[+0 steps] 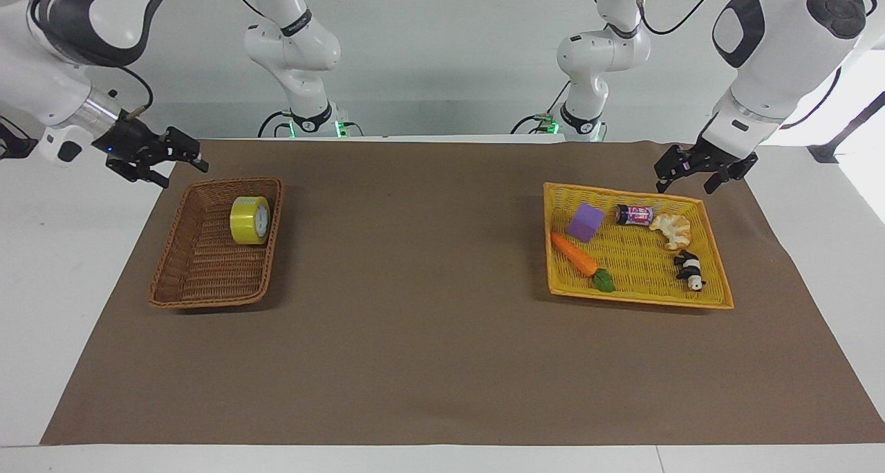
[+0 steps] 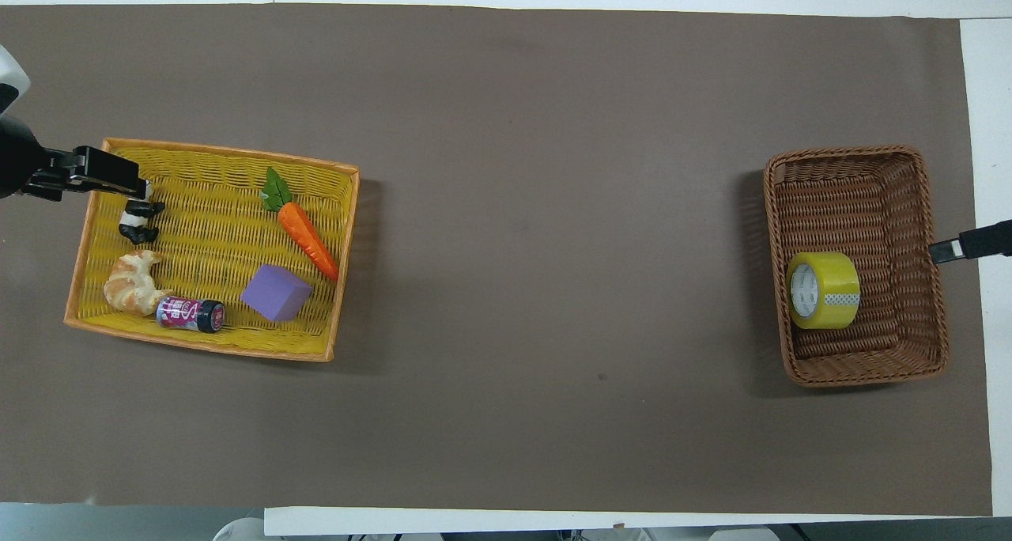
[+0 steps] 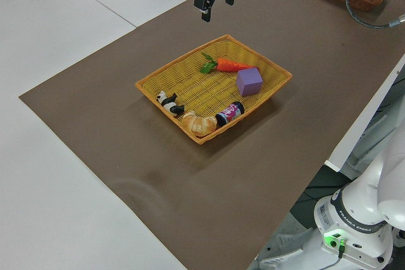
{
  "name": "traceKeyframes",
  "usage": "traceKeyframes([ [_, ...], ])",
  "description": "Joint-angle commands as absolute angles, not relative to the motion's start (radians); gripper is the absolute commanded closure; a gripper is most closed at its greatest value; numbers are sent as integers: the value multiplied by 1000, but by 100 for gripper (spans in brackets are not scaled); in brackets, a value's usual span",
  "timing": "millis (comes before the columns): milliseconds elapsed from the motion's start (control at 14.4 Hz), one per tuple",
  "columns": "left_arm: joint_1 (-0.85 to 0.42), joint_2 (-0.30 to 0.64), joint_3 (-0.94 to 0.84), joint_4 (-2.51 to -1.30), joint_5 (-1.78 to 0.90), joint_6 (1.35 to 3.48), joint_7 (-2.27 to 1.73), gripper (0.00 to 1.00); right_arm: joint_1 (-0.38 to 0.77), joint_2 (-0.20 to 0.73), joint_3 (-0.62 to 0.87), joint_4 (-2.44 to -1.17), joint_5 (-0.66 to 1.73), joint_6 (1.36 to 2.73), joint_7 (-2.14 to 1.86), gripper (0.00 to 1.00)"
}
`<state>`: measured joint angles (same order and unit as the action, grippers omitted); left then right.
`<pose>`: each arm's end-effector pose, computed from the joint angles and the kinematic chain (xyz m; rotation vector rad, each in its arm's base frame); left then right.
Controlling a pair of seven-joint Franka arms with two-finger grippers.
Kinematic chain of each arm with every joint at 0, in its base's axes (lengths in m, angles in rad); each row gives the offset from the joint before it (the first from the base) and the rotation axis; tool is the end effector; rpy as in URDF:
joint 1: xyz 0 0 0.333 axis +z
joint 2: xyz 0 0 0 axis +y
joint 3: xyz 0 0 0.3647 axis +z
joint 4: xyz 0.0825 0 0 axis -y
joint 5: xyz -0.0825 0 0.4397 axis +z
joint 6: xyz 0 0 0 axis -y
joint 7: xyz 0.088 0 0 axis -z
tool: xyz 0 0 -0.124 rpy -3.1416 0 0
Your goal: Move tape to another basket
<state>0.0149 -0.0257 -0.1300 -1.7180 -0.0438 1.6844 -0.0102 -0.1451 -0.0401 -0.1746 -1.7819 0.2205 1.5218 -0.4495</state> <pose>0.6020 -0.0755 0.6036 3.0981 -0.1546 -0.0165 0.5538 -0.1555 0.5699 -2.8385 -0.1663 0.1698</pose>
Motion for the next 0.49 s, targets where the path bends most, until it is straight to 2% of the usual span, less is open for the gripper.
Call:
traceKeyframes([
  [0,-43,-37,-48,-1730,-23,1727,-2,0,-86,-74,-173,-1725,114,1462,-353,0],
  [208,-43,-43,-49,-1740,-23,1729,-2,0,-26,-68,-172,-1626,-4,1395,-234,0],
  [417,-45,-41,-51,-1741,-23,1715,-2,0,-28,-69,-175,-1588,3,1359,-183,0],
])
